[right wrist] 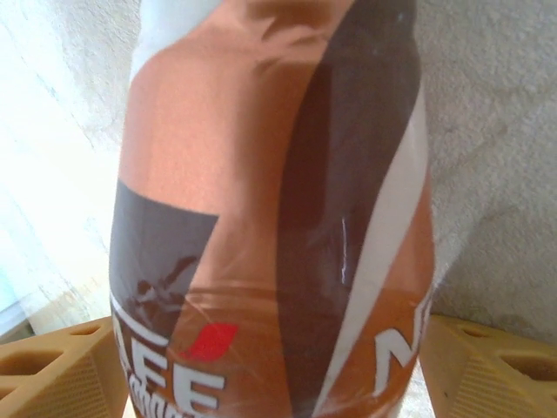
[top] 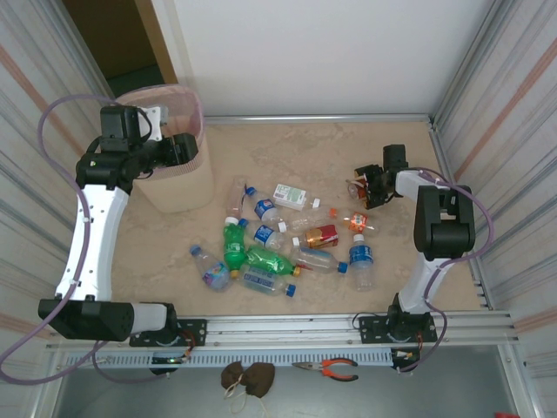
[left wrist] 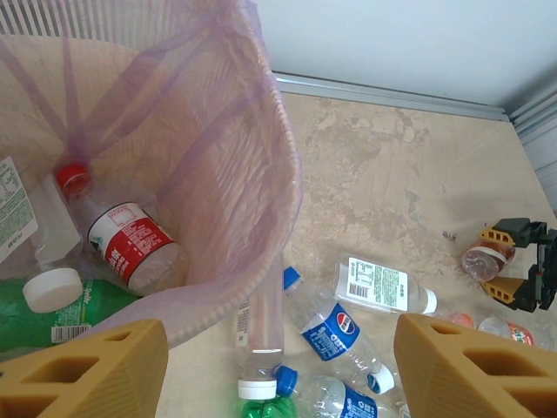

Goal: Put the plastic bottles in the bin

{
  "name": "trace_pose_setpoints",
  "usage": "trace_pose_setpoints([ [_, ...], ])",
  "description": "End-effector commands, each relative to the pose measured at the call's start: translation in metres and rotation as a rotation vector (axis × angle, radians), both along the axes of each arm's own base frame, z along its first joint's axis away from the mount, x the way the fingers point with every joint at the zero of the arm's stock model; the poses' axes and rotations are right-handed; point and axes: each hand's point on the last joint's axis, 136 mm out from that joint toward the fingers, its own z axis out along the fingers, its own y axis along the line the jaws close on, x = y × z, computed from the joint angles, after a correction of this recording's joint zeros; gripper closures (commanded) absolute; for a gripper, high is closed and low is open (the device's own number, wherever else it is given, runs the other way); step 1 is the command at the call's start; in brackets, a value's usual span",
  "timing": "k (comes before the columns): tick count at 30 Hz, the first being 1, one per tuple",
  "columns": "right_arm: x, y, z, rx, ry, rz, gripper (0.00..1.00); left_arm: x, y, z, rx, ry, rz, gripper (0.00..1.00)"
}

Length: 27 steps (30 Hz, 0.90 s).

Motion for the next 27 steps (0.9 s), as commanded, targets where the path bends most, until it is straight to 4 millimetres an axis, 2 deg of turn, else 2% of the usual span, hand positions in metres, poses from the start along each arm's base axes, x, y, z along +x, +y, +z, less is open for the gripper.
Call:
trace_pose_setpoints([
  [1, 0.006, 0.000, -0.009, 0.028, -0.003, -0.031, 0.20, -0.006, 0.000, 0.016, 0.003, -0.053, -0.006, 0.30],
  [8, 0.006, -0.002, -0.008, 0.021, -0.009, -0.038, 0.27, -0.007, -0.002, 0.015, 0.000, -0.051, -0.010, 0.30],
  [15, 0.004, -0.006, 0.002, 0.001, -0.037, -0.041, 0.33, -0.008, -0.003, 0.016, -0.008, -0.053, -0.017, 0.30],
  [21, 0.002, -0.009, 0.025, -0.047, -0.096, 0.004, 0.35, -0.011, -0.008, 0.018, -0.029, -0.070, -0.040, 0.30],
  [27, -0.002, -0.008, 0.066, -0.133, -0.217, 0.128, 0.36, -0.013, -0.016, 0.023, -0.063, -0.101, -0.080, 0.30],
])
